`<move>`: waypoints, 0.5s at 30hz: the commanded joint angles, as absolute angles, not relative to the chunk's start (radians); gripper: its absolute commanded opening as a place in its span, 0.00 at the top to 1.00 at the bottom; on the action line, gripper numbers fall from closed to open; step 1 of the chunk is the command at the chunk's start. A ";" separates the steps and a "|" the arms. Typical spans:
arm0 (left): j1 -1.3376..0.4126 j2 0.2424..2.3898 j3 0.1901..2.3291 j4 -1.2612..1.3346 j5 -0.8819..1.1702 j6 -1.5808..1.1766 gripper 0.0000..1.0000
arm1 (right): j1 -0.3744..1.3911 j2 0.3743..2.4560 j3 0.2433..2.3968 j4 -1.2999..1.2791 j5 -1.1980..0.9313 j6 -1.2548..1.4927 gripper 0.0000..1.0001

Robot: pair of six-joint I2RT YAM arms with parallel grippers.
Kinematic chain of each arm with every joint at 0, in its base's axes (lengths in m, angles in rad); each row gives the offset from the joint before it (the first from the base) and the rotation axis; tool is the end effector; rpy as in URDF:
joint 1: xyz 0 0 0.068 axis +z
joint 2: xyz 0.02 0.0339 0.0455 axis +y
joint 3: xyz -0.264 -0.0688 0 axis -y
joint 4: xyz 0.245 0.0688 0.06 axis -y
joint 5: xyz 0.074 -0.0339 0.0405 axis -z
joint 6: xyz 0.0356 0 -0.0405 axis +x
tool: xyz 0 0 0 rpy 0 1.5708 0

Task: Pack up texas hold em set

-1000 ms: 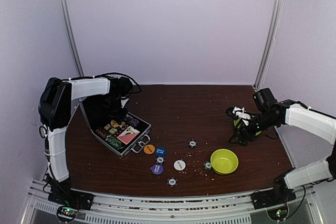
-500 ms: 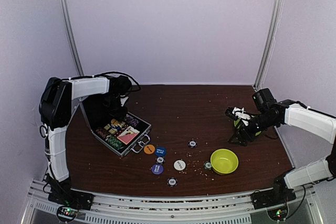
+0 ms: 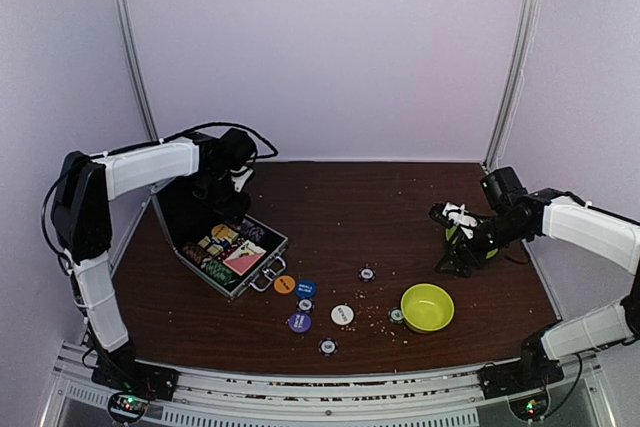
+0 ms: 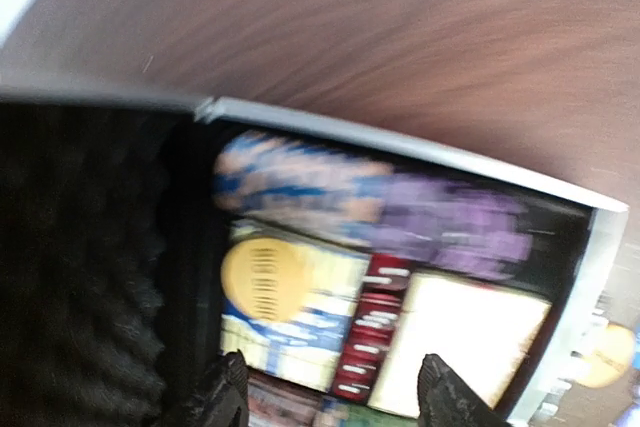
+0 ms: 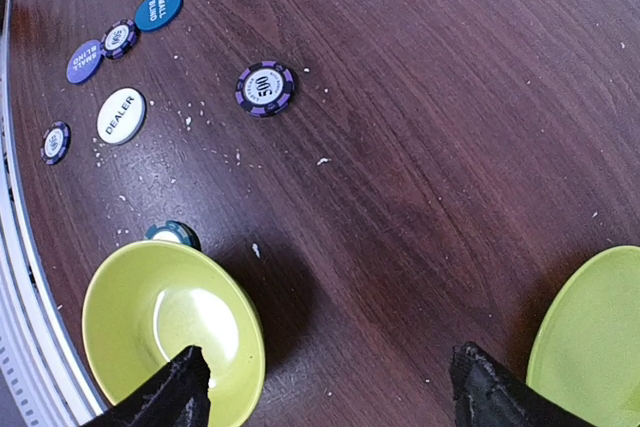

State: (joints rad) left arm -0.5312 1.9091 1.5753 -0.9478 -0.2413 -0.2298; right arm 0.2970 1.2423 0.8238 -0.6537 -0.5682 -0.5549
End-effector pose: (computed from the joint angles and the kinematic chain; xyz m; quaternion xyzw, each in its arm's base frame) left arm 0.3403 -0.1901 0.2349 0.1303 0.9738 0.0575 0.1770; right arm 0.2170 0.0864 0.2273 -0.4473 0.8185 0.2389 0.2698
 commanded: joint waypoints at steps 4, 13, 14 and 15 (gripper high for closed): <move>-0.794 1.882 1.587 -0.892 -0.185 -0.216 0.41 | 0.302 1.238 0.853 -0.666 -0.577 -0.568 0.17; -1.009 1.986 1.720 -0.890 0.001 -0.104 0.41 | 0.302 1.219 0.851 -0.664 -0.575 -0.569 0.17; -1.023 2.001 1.732 -0.890 0.018 -0.099 0.41 | 0.302 1.216 0.851 -0.665 -0.574 -0.570 0.17; -1.033 2.018 1.743 -0.890 0.029 -0.096 0.40 | 0.302 1.215 0.851 -0.665 -0.573 -0.571 0.17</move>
